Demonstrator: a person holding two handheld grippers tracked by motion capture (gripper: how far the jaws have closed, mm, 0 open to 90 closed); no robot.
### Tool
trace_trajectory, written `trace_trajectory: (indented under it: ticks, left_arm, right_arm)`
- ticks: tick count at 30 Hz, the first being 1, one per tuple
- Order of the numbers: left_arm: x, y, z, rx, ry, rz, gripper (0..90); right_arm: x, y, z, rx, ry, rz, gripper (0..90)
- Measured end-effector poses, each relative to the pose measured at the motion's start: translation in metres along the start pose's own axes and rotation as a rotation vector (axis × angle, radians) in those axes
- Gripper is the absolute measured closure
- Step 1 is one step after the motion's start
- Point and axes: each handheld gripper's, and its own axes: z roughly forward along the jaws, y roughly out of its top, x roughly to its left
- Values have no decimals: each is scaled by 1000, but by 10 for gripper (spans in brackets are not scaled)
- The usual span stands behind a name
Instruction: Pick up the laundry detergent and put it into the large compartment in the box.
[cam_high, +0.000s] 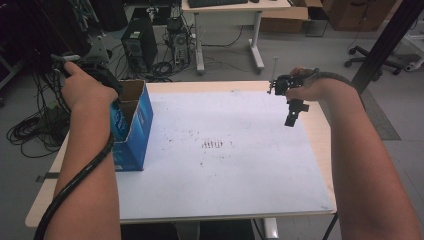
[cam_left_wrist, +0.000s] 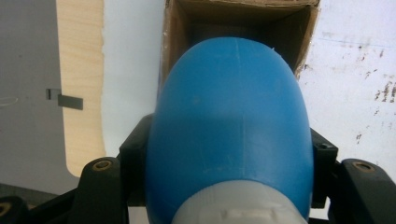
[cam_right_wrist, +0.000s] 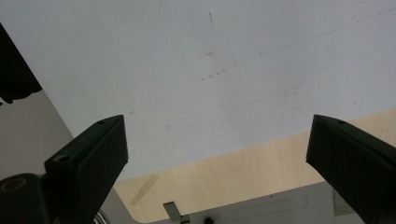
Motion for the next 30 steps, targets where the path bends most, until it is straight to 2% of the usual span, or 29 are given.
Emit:
trace_trajectory:
  ticks: [22, 30]
  left_arm:
    - [2, -1, 57, 55, -9, 7, 379]
    - [3, 0, 69, 61, -10, 10, 379]
  right_arm:
    - [-1, 4, 2, 2, -3, -10, 53]
    - [-1, 6, 4, 8, -4, -14, 52]
